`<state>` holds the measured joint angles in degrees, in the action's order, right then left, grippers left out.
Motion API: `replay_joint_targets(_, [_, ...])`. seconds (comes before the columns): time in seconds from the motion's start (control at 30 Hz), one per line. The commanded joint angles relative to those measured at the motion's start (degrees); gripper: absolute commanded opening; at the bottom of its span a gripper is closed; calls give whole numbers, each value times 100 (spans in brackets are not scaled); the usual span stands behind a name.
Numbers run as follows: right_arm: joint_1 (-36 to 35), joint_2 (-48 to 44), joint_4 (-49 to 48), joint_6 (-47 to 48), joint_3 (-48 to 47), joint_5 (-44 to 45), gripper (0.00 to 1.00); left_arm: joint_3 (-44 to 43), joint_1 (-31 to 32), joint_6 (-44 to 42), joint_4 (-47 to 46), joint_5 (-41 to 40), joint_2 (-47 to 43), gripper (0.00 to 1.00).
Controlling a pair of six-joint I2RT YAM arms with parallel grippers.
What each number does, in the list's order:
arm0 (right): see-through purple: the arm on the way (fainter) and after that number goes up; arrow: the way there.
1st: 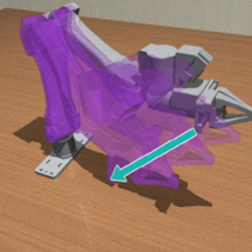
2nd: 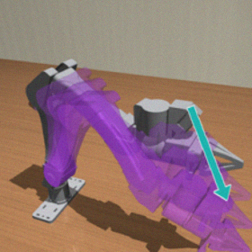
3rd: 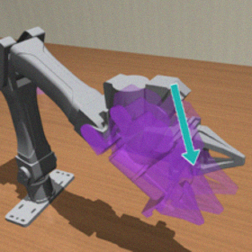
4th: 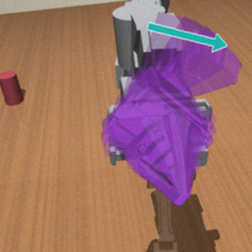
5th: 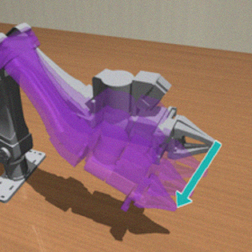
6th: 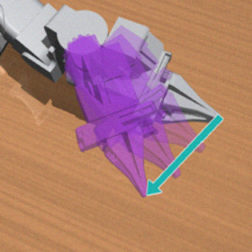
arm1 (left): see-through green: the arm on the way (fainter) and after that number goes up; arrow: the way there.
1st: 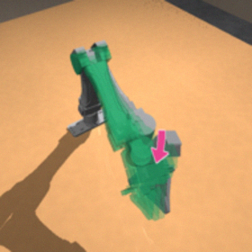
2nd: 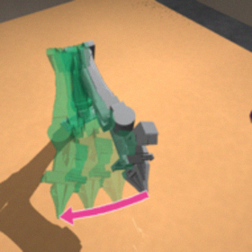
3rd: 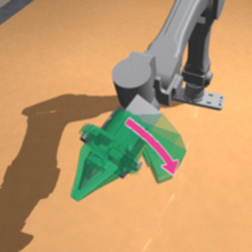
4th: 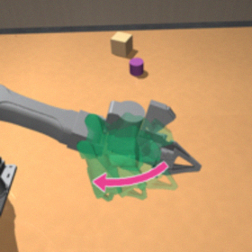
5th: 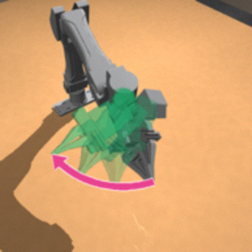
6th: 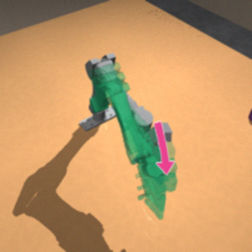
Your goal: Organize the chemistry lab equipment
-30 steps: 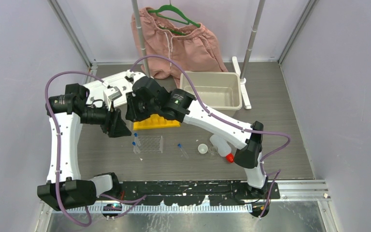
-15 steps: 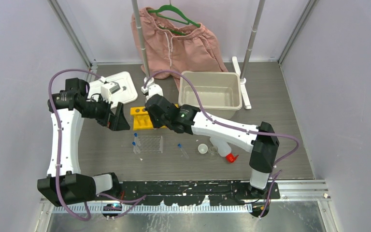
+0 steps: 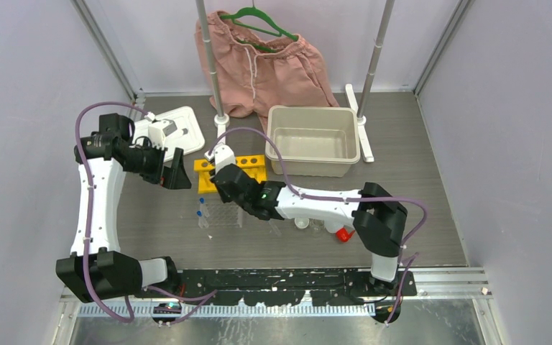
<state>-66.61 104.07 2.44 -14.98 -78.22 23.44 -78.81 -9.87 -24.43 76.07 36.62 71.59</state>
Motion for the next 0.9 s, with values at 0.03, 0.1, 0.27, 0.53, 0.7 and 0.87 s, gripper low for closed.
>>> replay_joint_targets(0.03, [-211,318,-897,195,-74,269,1,-46,-25,42,-178,-9,13,100])
replay_joint_targets(0.1, [-240,409,-915,149,-59,283,1,-58,-29,38,-188,-7,3,100])
replay_joint_targets(0.27, [-276,516,-929,93,58,340,1,-40,-33,24,-196,-2,-3,100])
replay_joint_targets(0.53, [-281,522,-1076,58,325,433,1,32,-31,11,-217,3,-31,100])
replay_joint_targets(0.7, [-281,581,-1198,81,403,481,1,29,-34,14,-217,11,-65,100])
replay_joint_targets(0.87, [-280,647,-1248,75,396,490,1,32,-31,-16,-194,-6,-84,100])
